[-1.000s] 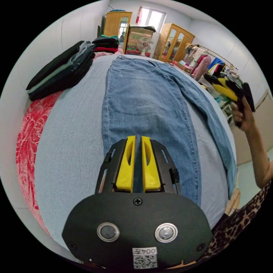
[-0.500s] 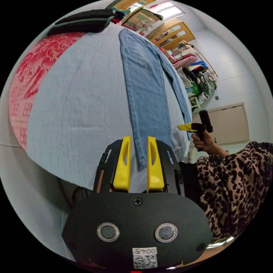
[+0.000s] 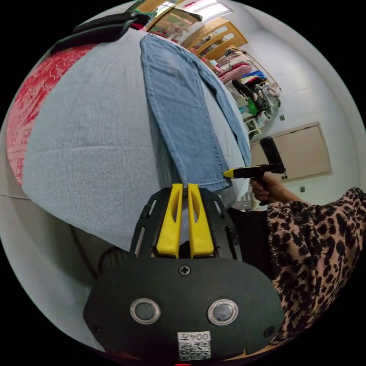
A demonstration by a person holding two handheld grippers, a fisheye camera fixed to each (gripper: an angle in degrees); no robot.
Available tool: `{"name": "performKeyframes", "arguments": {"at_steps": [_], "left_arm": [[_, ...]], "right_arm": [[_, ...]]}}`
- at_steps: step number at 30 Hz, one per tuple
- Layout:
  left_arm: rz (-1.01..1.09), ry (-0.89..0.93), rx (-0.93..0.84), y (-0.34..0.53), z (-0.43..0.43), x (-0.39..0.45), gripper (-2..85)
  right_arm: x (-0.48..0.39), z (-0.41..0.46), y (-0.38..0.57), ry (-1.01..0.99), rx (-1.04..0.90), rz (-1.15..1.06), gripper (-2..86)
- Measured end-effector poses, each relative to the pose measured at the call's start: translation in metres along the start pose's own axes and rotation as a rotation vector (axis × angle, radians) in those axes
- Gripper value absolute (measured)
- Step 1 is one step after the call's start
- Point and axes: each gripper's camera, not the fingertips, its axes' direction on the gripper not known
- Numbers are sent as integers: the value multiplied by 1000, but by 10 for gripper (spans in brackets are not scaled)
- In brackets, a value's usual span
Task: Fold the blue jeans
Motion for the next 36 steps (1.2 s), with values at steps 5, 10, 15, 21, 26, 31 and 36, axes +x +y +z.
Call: {"name": "performKeyframes", "arguments": {"at_steps": [5,10,15,21,26,31,36], "left_arm": [[-102,74,-19,13,26,-19,31],[-71,53,-52,25,16,-8,35],[47,129,-54,4,34,42,44],[134,280,-149,-58,136,134,65],[66,337,-277,-98,235,192,76],[-16,238,-286,-106,278,220,87],[-122,217,-263,-102,298,227,92]], "right_arm": [[16,-7,31,-24,-3,22,37],[39,-89,102,77,196,14,84],[109,-180,179,140,424,136,83],[206,-233,222,130,447,213,94],[263,-242,214,81,348,159,127],[299,-239,193,2,224,55,140],[315,-239,186,-127,162,-16,105]]}}
